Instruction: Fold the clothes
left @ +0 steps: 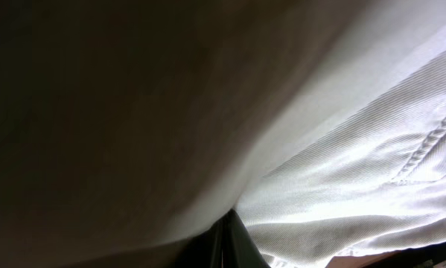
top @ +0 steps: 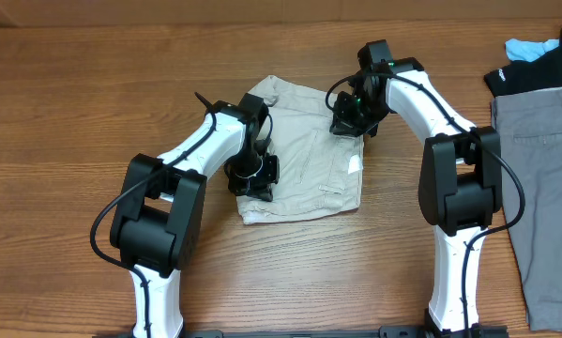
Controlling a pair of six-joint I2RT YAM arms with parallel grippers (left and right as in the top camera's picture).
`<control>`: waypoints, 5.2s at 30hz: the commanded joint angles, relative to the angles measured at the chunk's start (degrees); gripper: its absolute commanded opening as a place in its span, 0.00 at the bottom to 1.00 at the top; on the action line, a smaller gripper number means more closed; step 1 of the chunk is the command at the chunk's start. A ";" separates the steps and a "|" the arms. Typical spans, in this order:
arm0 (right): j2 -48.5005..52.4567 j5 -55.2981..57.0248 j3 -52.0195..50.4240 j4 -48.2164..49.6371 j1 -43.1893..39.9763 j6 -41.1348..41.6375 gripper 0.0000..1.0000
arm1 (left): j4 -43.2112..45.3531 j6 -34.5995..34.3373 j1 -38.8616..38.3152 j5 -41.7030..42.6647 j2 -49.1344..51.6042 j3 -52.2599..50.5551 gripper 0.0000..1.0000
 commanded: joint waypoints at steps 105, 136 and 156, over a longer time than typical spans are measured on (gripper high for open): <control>-23.32 16.52 -17.18 -12.72 6.05 4.39 0.64 | -8.70 8.35 14.99 -6.93 8.41 31.71 1.00; -25.46 18.18 -3.19 -19.63 4.15 3.04 1.00 | -3.56 6.34 6.10 2.23 8.46 8.63 0.97; -25.46 18.23 -3.19 -20.65 4.15 3.04 1.00 | 15.87 -5.27 10.84 -0.94 8.46 6.49 0.04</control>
